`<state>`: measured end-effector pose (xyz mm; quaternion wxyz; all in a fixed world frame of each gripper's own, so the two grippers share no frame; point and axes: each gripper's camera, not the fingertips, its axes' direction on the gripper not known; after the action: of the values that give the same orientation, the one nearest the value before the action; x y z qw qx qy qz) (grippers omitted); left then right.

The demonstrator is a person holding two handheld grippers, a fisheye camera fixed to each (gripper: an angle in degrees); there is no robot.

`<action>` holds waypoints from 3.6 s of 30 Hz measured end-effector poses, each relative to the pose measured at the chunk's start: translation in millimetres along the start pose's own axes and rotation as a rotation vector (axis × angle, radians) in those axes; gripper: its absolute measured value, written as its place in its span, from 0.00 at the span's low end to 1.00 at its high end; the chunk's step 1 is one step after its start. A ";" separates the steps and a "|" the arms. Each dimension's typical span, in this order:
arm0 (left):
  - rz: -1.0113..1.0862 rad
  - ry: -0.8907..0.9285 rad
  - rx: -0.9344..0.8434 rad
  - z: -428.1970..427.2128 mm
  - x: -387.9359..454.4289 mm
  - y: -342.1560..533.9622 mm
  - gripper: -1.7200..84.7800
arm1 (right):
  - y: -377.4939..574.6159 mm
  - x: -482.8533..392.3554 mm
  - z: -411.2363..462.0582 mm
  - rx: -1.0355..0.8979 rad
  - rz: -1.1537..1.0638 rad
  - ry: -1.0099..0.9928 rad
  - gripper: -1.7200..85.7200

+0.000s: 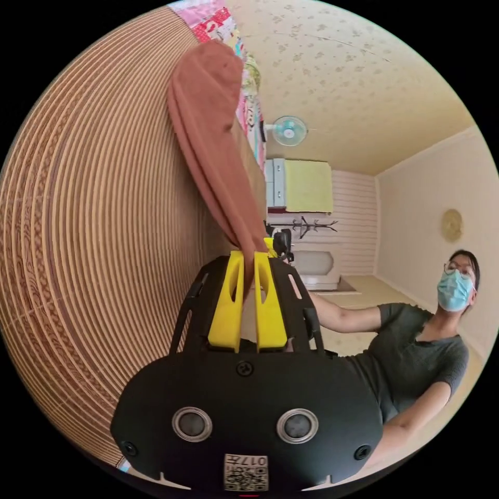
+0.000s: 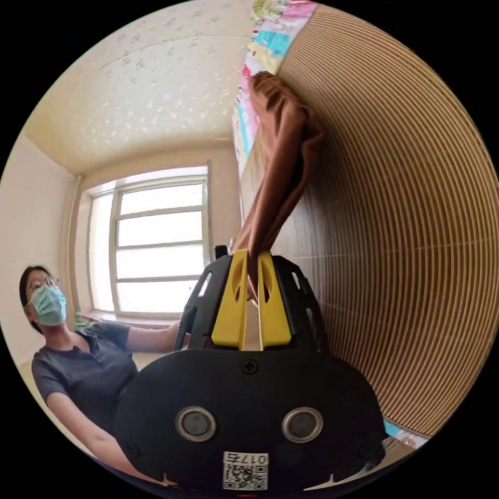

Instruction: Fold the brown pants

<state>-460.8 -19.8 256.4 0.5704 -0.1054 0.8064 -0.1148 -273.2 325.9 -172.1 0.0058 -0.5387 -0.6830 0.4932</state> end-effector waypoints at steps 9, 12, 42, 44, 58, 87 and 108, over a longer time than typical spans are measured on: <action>0.435 0.096 0.085 -7.8 263.0 62.0 0.07 | 106.7 -226.0 -45.3 0.098 -0.477 -0.141 0.04; 0.578 0.122 0.098 -12.5 343.3 66.9 0.07 | 128.1 -305.6 -51.2 0.097 -0.709 -0.179 0.03; -0.212 -0.409 -0.120 190.5 64.1 40.7 0.08 | 60.3 -53.7 56.8 -0.101 0.025 0.675 0.04; -0.310 -0.461 -0.179 201.5 38.5 64.2 0.08 | 80.9 -10.4 53.0 -0.171 0.212 0.798 0.05; -0.263 -0.489 -0.089 207.6 -3.3 -70.2 0.26 | -50.6 45.5 -18.7 -0.073 0.223 0.444 0.25; -0.131 -0.719 0.302 43.5 219.5 52.8 0.08 | -20.7 -125.5 116.0 -0.545 0.115 -0.099 0.08; -0.656 -1.093 0.673 64.1 22.5 102.6 0.02 | 31.5 -115.6 120.1 -0.938 0.129 0.771 0.03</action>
<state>-411.6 66.8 184.2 0.8300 -0.2031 0.2535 -0.4535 -266.4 158.0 -194.7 -0.0153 -0.6639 -0.7421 -0.0911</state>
